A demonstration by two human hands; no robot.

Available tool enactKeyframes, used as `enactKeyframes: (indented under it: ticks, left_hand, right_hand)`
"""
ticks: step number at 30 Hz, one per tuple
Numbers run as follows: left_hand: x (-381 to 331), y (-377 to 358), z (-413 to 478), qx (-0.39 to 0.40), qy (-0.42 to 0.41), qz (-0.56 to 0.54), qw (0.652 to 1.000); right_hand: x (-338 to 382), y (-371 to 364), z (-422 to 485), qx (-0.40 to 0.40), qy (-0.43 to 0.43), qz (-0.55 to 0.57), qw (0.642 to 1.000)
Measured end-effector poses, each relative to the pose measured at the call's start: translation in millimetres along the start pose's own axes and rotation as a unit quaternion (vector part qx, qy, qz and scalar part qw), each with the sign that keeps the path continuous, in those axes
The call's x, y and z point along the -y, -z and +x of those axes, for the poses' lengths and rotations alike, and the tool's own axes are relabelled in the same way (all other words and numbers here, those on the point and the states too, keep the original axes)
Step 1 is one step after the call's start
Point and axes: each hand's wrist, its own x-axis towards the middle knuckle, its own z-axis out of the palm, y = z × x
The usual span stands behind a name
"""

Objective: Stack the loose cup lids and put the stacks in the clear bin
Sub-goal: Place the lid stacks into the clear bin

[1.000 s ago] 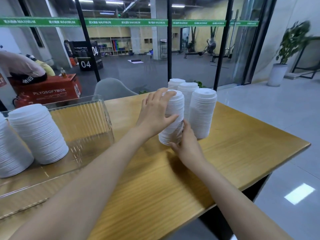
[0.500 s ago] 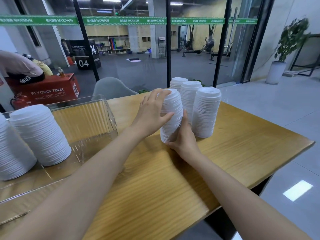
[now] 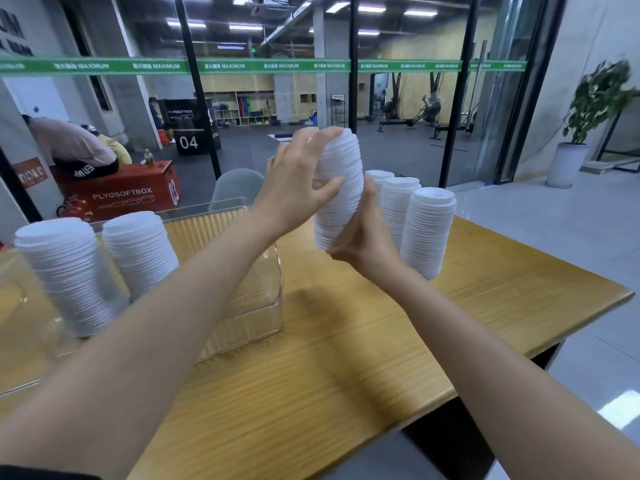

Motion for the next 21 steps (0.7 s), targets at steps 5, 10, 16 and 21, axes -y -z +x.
enactKeyframes:
  ticks: [5, 10, 16, 21]
  left_hand:
    - [2, 56, 3, -0.036, -0.014, 0.039, 0.999]
    - [18, 98, -6, -0.059, -0.017, 0.066, 0.996]
    - [42, 131, -27, -0.060, 0.006, 0.083, 0.995]
    - [57, 143, -46, -0.049, 0.036, 0.094, 0.994]
  right_hand:
    - [49, -1, 11, -0.005, 0.034, 0.002, 0.999]
    - [90, -16, 11, 0.007, 0.059, 0.015, 0.998]
    - [120, -50, 7, 0.025, 0.069, 0.016, 0.997]
    - [131, -76, 2, 0.054, 0.076, 0.018, 0.995]
